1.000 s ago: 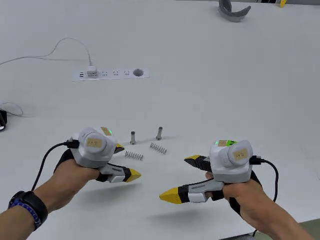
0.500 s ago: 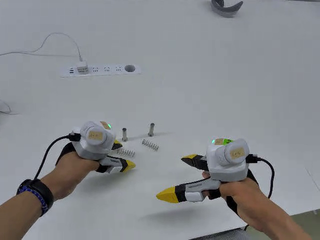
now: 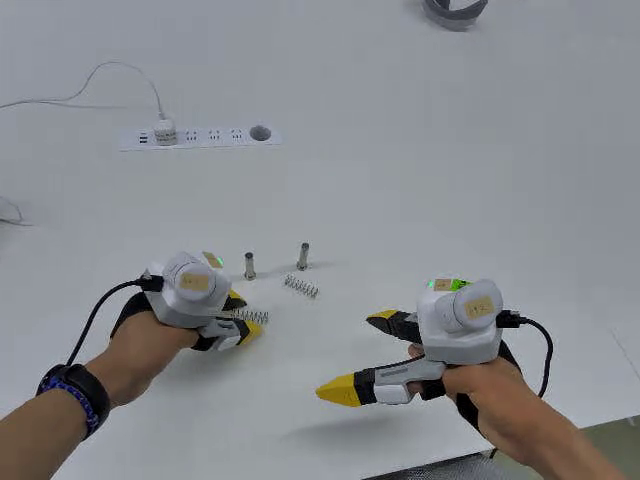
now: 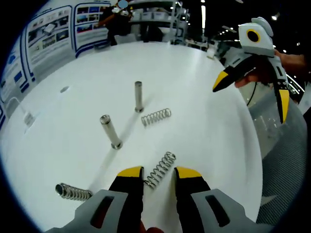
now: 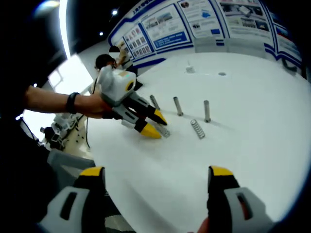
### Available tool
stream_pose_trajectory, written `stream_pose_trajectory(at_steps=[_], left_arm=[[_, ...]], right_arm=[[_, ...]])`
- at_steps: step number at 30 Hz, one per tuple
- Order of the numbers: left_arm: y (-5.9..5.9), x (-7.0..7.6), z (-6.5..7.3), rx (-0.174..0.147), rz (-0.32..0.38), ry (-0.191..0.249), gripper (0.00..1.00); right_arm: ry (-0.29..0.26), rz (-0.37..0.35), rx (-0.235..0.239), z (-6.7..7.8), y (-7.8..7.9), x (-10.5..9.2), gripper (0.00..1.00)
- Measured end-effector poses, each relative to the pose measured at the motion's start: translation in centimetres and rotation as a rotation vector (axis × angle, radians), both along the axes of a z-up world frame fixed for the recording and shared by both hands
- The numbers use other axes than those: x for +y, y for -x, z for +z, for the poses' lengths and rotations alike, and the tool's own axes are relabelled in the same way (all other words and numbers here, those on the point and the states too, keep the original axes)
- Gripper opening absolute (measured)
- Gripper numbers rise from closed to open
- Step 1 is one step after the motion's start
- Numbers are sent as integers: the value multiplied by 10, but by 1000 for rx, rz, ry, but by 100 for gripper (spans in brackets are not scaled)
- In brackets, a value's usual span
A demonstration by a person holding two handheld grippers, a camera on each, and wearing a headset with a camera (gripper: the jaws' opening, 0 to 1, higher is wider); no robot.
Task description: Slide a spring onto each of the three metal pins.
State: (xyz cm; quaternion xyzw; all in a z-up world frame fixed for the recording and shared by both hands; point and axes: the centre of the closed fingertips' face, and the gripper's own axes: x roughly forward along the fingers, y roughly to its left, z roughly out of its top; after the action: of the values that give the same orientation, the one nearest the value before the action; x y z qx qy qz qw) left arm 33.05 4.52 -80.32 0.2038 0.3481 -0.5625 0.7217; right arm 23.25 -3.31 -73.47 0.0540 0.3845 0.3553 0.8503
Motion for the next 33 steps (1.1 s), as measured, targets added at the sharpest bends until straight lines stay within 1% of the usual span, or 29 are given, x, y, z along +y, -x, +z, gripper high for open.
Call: stream_pose_trajectory(at_steps=[2, 3, 4, 5, 6, 7, 9, 10, 11, 14, 16, 17, 18, 19, 26, 28, 30, 33], left_arm=[[0, 4, 0, -10, 2, -4, 22], [0, 6, -1, -33, -5, -12, 21], [-2, 8, -2, -78, -36, -38, 18], [0, 10, -3, -96, -61, -56, 15], [5, 9, -3, -86, -68, -48, 13], [6, 9, -3, -83, -68, -48, 12], [10, 8, -2, -88, -79, -40, 11], [10, 9, -2, -81, -74, -40, 11], [12, 10, -2, -59, -55, -36, 11], [13, 14, -2, -35, -14, -40, 10], [13, 19, -1, -29, 22, -42, 10], [15, 21, 0, -13, 31, -32, 10], [19, 21, 2, 9, 51, -12, 10], [19, 22, 2, 19, 69, -5, 10], [25, 34, 6, 40, 123, 13, 10], [26, 37, 8, 40, 139, 15, 10], [28, 40, 9, 57, 163, 17, 10], [30, 43, 15, 64, 188, 38, 10]], right_arm=[[-1, 1, -1, 0, 0, 0, 88], [-1, 2, -2, 0, 0, 1, 88], [0, 3, -2, 0, 0, 2, 88], [1, 6, -2, 0, 0, 2, 88], [2, 10, -4, 0, 0, 3, 88], [2, 11, -4, -1, 0, 4, 88], [2, 15, -1, -2, 1, 6, 88], [2, 15, -1, -2, 1, 6, 88], [1, 17, 0, -3, 2, 7, 88], [3, 22, 1, -2, 3, 8, 88], [3, 23, -2, -1, 2, 8, 88], [2, 22, -4, 0, 2, 8, 88], [2, 22, -5, 0, 2, 8, 88], [2, 23, -6, 0, 2, 7, 88], [6, 27, -9, 2, 3, 8, 88], [6, 30, -8, 1, 4, 9, 88], [6, 33, -10, 2, 4, 10, 88], [5, 35, -12, 3, 4, 11, 88]])
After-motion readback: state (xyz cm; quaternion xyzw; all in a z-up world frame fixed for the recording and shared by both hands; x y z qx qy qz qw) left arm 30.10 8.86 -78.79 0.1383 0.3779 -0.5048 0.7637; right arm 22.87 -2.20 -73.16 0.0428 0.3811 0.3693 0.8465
